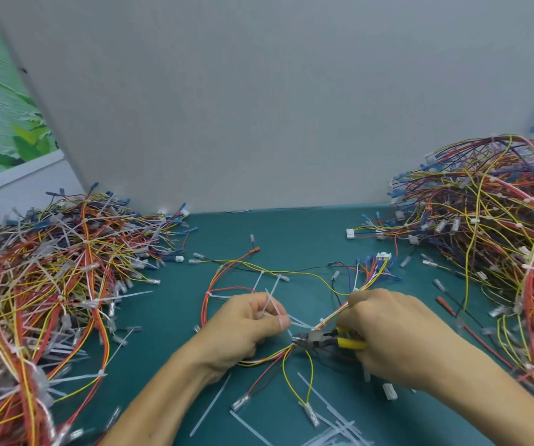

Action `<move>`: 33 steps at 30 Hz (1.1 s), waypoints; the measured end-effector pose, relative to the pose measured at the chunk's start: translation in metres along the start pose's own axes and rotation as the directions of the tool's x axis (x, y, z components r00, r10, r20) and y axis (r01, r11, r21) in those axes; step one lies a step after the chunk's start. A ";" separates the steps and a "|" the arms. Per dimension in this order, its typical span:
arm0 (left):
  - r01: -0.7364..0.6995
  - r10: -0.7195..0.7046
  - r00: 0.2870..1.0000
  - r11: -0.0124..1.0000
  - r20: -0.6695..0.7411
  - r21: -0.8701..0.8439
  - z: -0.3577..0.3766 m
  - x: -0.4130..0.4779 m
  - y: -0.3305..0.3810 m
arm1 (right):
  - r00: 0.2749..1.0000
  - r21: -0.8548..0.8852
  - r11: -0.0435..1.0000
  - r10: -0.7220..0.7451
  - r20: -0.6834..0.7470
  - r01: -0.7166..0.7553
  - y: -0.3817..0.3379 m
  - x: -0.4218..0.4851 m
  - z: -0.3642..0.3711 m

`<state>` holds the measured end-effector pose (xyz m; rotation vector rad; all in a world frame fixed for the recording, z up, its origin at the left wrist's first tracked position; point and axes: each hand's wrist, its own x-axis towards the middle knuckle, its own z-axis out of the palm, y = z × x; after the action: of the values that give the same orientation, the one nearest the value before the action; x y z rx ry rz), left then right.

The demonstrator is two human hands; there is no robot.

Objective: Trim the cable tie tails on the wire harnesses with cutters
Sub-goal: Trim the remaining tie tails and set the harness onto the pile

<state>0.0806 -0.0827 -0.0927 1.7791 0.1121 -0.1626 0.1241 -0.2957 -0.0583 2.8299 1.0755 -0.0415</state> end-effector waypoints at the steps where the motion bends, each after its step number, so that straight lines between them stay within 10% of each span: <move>1: 0.000 0.000 1.000 1.000 0.000 -0.003 0.000 0.000 0.000 | 1.000 -0.005 1.000 0.003 -0.007 -0.003 0.002 0.000 -0.001; 33: 0.001 -0.001 1.000 1.000 -0.003 -0.005 0.000 0.001 -0.002 | 1.000 -0.062 0.998 -0.020 -0.024 0.018 -0.006 0.003 0.013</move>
<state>0.0812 -0.0824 -0.0951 1.7744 0.1157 -0.1599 0.1229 -0.2911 -0.0719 2.7729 1.0893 0.0244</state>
